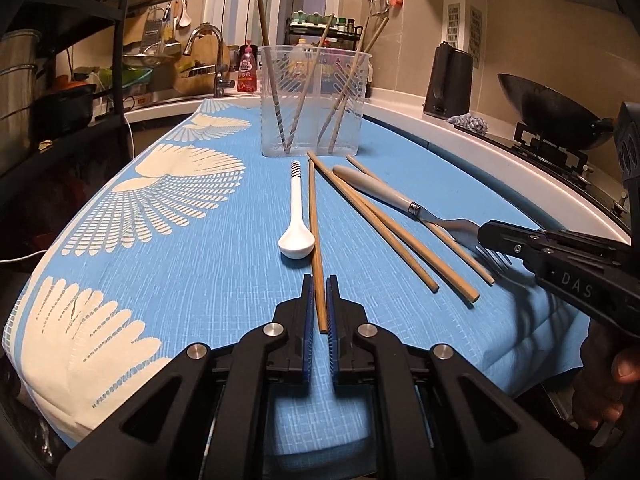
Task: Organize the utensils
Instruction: 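Close the left tool on a wooden chopstick while the right tool grasps the silver fork, then lift the held chopstick and fork off the cloth with both tools, then carry the chopstick and fork with both tools toward the clear container, then lower the chopstick and fork into the container and open both tools, then move both open tools back down to the remaining wooden chopsticks, then close the left tool on a wooden chopstick while the right tool grasps another chopstick, then lift both held chopsticks and carry them toward the clear container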
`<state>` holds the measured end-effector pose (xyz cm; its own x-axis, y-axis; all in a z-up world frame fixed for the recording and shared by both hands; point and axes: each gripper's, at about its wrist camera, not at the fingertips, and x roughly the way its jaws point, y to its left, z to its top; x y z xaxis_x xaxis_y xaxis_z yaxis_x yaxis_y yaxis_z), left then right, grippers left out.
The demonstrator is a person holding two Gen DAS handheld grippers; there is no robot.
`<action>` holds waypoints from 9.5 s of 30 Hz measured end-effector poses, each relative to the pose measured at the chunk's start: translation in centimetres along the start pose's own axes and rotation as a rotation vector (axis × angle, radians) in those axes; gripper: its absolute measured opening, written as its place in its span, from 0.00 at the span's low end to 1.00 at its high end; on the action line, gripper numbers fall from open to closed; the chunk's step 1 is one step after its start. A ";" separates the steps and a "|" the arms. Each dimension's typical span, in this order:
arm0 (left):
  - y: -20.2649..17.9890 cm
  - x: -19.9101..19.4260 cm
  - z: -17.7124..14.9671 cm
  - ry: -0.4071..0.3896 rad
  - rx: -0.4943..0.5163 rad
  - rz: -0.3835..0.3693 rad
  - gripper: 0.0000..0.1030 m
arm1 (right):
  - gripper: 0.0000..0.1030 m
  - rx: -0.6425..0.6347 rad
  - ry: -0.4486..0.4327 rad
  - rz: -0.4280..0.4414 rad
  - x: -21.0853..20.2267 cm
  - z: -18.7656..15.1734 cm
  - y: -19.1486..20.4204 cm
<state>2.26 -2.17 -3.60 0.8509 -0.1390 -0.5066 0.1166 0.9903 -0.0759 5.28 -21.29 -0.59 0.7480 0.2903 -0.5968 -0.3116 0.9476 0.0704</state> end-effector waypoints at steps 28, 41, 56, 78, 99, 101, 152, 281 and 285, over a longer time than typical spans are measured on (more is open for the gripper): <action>0.2 -0.1 -0.1 -0.011 0.003 0.004 0.07 | 0.08 -0.043 0.016 -0.097 -0.4 -1.3 0.8; 0.7 -1.1 0.6 -0.051 -0.007 0.030 0.05 | 0.02 -0.005 -0.017 -0.122 -1.4 -0.3 0.5; 1.7 -5.5 5.0 -0.225 0.040 0.062 0.05 | 0.01 -0.027 -0.165 -0.147 -6.2 5.5 0.2; 3.3 -7.8 14.3 -0.339 0.058 0.007 0.05 | 0.01 -0.080 -0.236 -0.153 -7.4 12.9 0.6; 5.9 -7.0 24.1 -0.211 0.036 -0.050 0.05 | 0.01 -0.195 -0.249 -0.122 -7.2 19.4 2.8; 6.1 -6.6 24.5 -0.203 0.033 -0.055 0.05 | 0.01 -0.195 -0.249 -0.113 -7.1 20.0 2.7; 5.1 6.0 30.2 -0.176 0.060 -0.086 0.36 | 0.26 -0.191 -0.242 -0.218 3.6 27.2 2.6; 0.5 -0.5 0.1 0.013 0.029 0.026 0.06 | 0.07 0.101 0.068 -0.115 -0.7 -1.3 -0.2; 0.5 -0.5 0.1 0.011 0.028 0.025 0.06 | 0.07 0.097 0.067 -0.114 -0.6 -1.3 -0.1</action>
<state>1.94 -1.58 -3.34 0.8482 -0.1139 -0.5172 0.1095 0.9932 -0.0393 4.14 -21.77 -1.27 0.7337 0.1734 -0.6569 -0.1663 0.9833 0.0739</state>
